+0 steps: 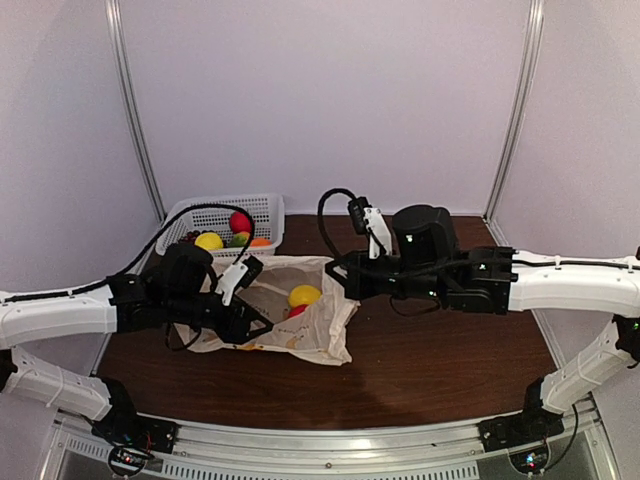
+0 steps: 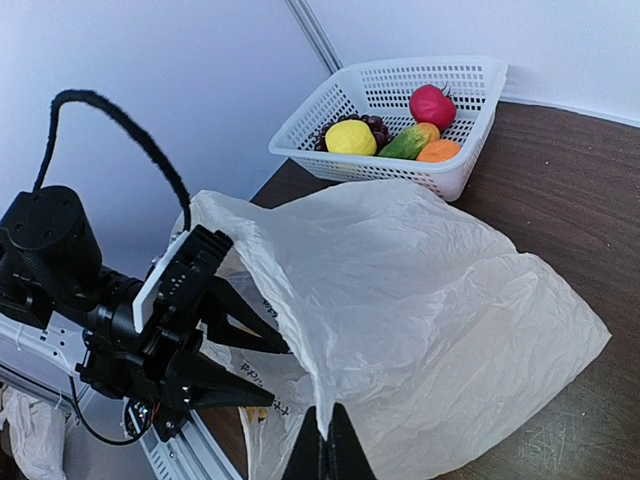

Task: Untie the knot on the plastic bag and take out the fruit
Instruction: Pick up the fake fruit from the takeout bag.

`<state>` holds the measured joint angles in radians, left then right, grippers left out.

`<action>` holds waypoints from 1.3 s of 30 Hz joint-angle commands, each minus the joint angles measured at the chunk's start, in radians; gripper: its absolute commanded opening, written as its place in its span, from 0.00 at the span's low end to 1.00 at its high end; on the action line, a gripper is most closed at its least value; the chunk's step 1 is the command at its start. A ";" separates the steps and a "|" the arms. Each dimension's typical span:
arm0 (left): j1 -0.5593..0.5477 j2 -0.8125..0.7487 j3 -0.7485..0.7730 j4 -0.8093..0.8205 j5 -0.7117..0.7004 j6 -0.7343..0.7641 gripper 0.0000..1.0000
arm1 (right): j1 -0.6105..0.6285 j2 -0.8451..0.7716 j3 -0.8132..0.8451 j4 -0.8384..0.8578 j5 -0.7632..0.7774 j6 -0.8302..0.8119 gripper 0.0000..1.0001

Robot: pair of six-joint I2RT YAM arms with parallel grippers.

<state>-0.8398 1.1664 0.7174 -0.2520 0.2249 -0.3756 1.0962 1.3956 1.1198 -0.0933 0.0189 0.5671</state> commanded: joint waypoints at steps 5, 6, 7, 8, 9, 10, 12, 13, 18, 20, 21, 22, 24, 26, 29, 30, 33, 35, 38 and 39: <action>-0.013 -0.058 -0.047 0.054 0.029 0.076 0.64 | -0.046 0.042 0.026 0.006 0.014 0.072 0.00; -0.013 -0.047 -0.042 0.038 0.023 0.083 0.63 | -0.048 0.043 0.029 0.012 0.013 0.073 0.00; -0.013 -0.033 -0.035 0.022 0.015 0.088 0.62 | -0.048 0.042 0.030 0.018 0.010 0.071 0.00; -0.012 -0.016 -0.023 0.007 0.002 0.093 0.59 | -0.048 0.037 0.029 0.027 0.003 0.066 0.00; -0.013 0.006 -0.013 -0.008 -0.006 0.098 0.55 | -0.047 0.030 0.026 0.036 -0.001 0.061 0.00; -0.013 0.023 -0.005 -0.016 -0.016 0.100 0.53 | -0.048 0.022 0.021 0.047 -0.006 0.055 0.00; -0.013 0.051 0.013 -0.020 -0.046 0.100 0.51 | -0.048 0.010 0.010 0.069 -0.038 0.033 0.00; -0.013 0.064 0.026 -0.015 -0.057 0.099 0.50 | -0.047 0.007 0.006 0.083 -0.077 0.015 0.00; -0.012 0.152 0.110 0.015 -0.086 0.095 0.49 | -0.018 -0.008 -0.030 0.087 -0.163 -0.089 0.00; -0.011 0.189 0.135 0.035 -0.099 0.088 0.49 | -0.007 -0.023 -0.061 0.073 -0.167 -0.114 0.00; -0.010 0.207 0.143 0.048 -0.104 0.083 0.49 | -0.002 -0.031 -0.076 0.068 -0.171 -0.122 0.00; -0.008 0.223 0.148 0.065 -0.105 0.076 0.49 | 0.003 -0.038 -0.089 0.062 -0.176 -0.128 0.00; -0.004 0.260 0.154 0.101 -0.105 0.055 0.49 | 0.009 -0.054 -0.119 0.061 -0.187 -0.133 0.00; -0.004 0.296 0.155 0.133 -0.111 0.033 0.50 | 0.016 -0.065 -0.146 0.068 -0.197 -0.131 0.00; -0.004 0.329 0.151 0.193 -0.114 0.007 0.52 | 0.023 -0.071 -0.182 0.087 -0.204 -0.123 0.00; -0.003 0.337 0.148 0.228 -0.106 0.000 0.52 | 0.023 -0.069 -0.192 0.090 -0.206 -0.120 0.00; -0.004 0.364 0.148 0.283 -0.115 -0.024 0.53 | 0.025 -0.054 -0.205 0.129 -0.210 -0.112 0.00; -0.004 0.377 0.145 0.315 -0.152 -0.042 0.54 | 0.029 -0.041 -0.207 0.141 -0.211 -0.106 0.00; 0.002 0.402 0.148 0.342 -0.176 -0.066 0.54 | 0.032 -0.031 -0.210 0.163 -0.210 -0.099 0.00; 0.004 0.413 0.151 0.342 -0.193 -0.079 0.54 | 0.032 -0.028 -0.210 0.167 -0.210 -0.098 0.00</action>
<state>-0.8471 1.5440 0.8570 -0.0063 0.0963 -0.3973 1.1183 1.3525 0.9218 0.0227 -0.1780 0.4580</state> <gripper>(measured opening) 0.541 0.002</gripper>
